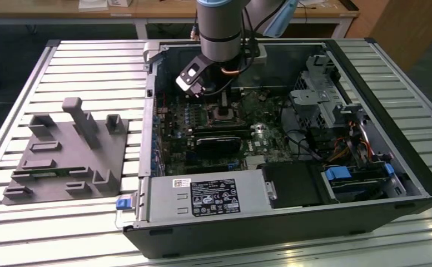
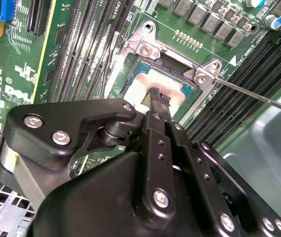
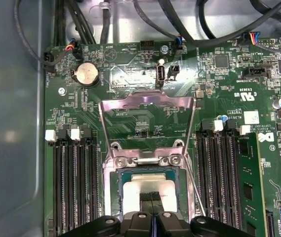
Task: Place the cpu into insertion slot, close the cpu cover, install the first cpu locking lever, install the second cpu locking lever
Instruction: 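Place the cpu into insertion slot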
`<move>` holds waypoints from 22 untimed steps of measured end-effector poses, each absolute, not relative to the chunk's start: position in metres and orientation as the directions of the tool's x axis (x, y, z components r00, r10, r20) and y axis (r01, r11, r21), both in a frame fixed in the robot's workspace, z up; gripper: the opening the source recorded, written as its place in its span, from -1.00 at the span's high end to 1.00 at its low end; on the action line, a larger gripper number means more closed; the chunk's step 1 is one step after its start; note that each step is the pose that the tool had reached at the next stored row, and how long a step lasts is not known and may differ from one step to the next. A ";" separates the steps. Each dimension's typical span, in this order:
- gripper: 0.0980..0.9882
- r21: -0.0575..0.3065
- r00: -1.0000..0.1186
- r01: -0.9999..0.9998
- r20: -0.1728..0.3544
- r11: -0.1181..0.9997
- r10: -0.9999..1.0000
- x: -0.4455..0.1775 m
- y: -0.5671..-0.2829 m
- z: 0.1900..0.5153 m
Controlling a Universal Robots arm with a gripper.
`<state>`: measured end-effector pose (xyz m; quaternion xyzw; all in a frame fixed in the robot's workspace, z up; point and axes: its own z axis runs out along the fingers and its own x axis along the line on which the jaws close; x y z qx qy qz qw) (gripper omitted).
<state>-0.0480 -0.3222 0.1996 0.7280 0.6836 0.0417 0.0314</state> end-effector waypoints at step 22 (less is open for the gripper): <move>0.98 0.103 0.064 0.993 0.018 -0.066 0.998 -0.048 -0.322 0.204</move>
